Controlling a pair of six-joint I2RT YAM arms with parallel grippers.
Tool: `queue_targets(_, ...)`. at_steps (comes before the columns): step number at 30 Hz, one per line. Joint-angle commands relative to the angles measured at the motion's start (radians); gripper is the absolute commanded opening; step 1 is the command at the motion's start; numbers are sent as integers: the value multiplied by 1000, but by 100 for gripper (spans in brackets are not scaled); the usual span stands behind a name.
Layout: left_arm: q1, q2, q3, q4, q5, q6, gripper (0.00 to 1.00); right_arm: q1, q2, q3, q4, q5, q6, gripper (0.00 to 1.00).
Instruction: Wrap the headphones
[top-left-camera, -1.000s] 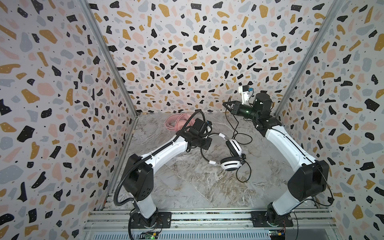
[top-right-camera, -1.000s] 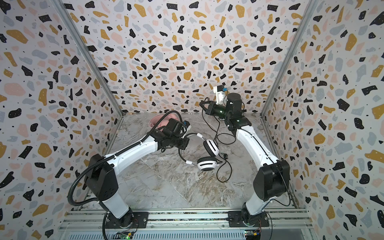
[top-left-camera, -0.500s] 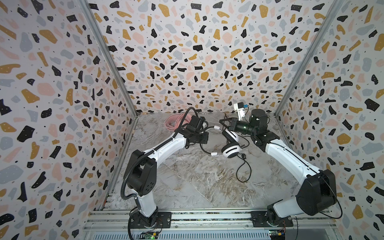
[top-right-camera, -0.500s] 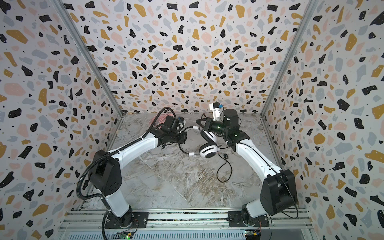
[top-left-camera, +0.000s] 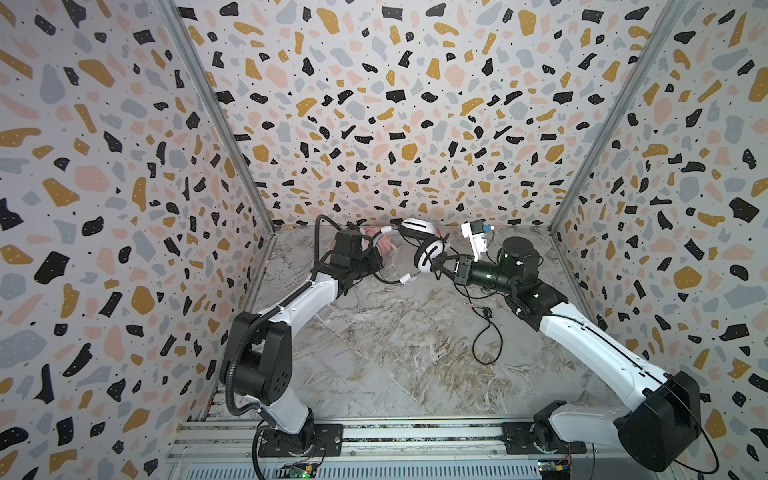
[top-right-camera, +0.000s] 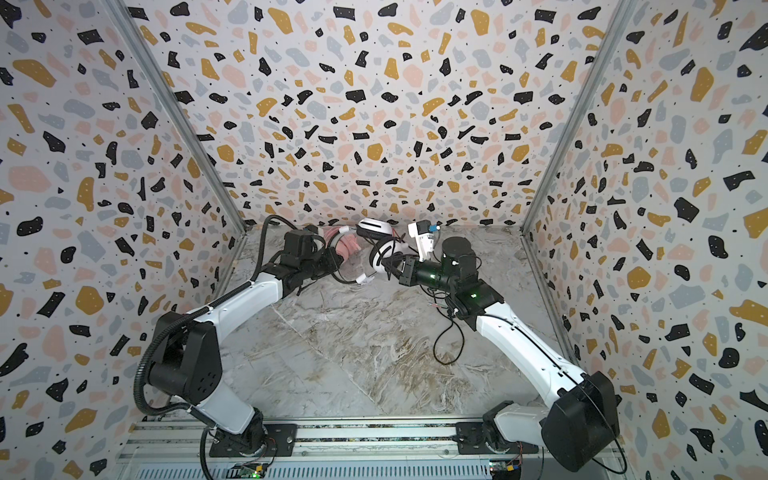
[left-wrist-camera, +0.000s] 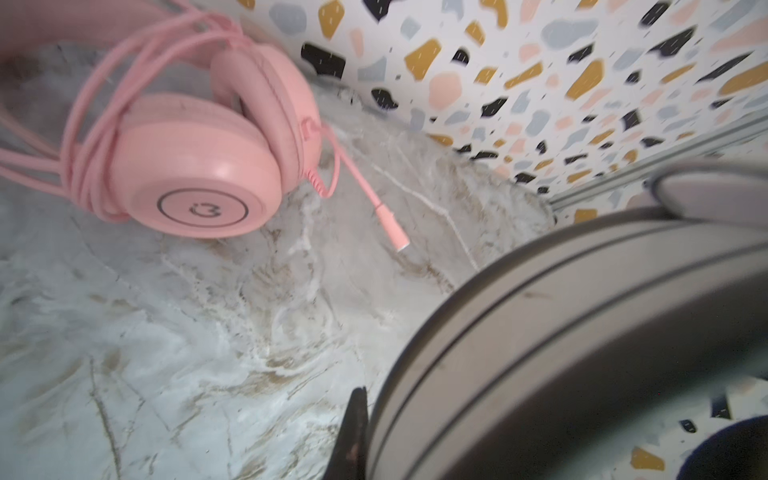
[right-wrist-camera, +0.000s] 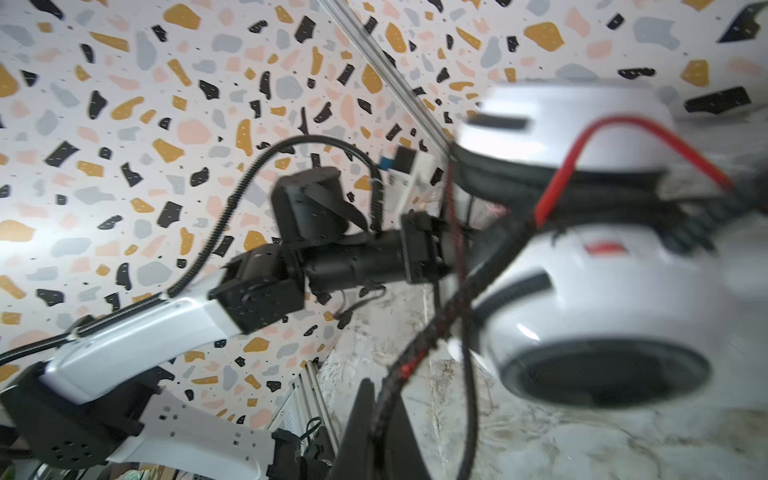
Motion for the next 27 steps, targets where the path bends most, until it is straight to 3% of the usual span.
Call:
queue_targets(1,18,-97,-27,197,6,-77,0,0,-37,-7,-47,47,-40,4)
queue_targets(7,62,-171,-108,299,-36,-133,0,-1,-42,2,-44,43,-37,4)
queue_targets(12,88,-170,-74,284,2,-118,0,-27,-56,-25,-58,66,-52,4)
queue_targets(19,156,-207,-85,315,60,-160,0,-162,-121,-221,99,0,85,4)
queue_targets(27,160,-248,-70,233,55,-61,0,-225,-118,-273,264,-43,195,4)
